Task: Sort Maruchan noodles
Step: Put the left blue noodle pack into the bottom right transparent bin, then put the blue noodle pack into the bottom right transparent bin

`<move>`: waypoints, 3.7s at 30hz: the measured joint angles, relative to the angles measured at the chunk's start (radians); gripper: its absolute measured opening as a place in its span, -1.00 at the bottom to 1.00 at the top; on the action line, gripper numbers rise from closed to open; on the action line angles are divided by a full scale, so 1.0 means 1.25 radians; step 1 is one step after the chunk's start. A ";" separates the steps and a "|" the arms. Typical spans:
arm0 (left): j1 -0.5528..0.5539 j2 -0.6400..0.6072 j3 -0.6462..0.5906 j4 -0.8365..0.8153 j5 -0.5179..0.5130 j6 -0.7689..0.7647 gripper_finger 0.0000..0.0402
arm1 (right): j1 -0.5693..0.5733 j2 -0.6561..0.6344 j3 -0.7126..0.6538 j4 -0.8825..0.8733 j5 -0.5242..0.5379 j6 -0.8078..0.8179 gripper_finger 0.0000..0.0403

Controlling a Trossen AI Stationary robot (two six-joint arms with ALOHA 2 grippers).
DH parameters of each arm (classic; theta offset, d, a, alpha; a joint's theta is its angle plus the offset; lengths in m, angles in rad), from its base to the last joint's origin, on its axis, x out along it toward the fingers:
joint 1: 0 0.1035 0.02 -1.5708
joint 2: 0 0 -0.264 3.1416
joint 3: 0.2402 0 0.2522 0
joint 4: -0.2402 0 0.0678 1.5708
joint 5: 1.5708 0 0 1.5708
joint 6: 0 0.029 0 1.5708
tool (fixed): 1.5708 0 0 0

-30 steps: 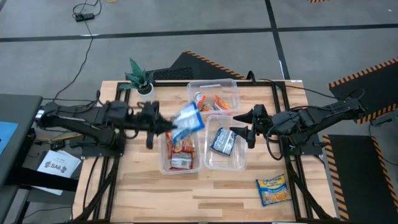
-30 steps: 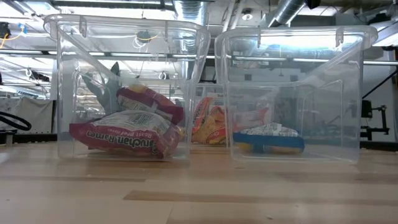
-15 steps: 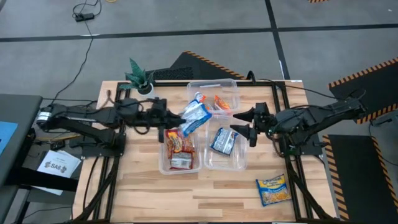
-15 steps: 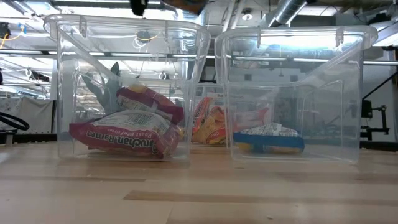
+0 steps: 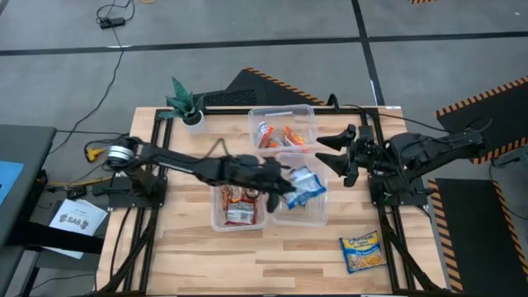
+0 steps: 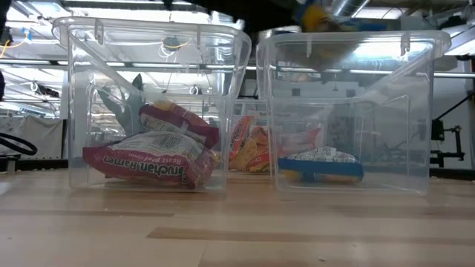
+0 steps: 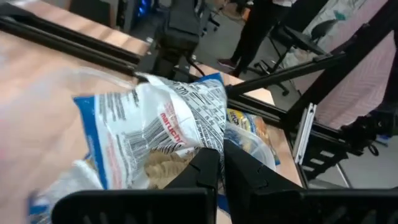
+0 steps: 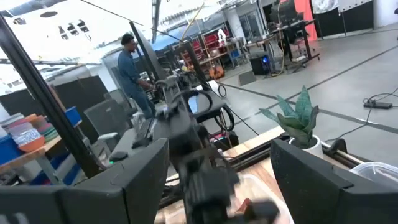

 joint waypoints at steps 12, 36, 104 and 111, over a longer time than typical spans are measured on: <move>0.015 0.086 0.112 -0.104 -0.010 -0.027 -0.45 | 0.000 0.000 0.000 0.000 0.000 0.000 0.50; -0.108 -0.449 0.040 -0.224 -0.190 0.162 0.40 | 0.000 0.000 0.000 -0.005 -0.002 0.001 0.50; -0.104 -0.774 -0.449 0.083 -0.232 0.002 0.40 | 0.077 0.018 0.091 -0.582 -0.283 0.563 0.50; -0.104 -0.774 -0.449 0.083 -0.232 0.002 0.40 | 0.287 0.102 0.036 -0.785 -0.371 0.878 0.50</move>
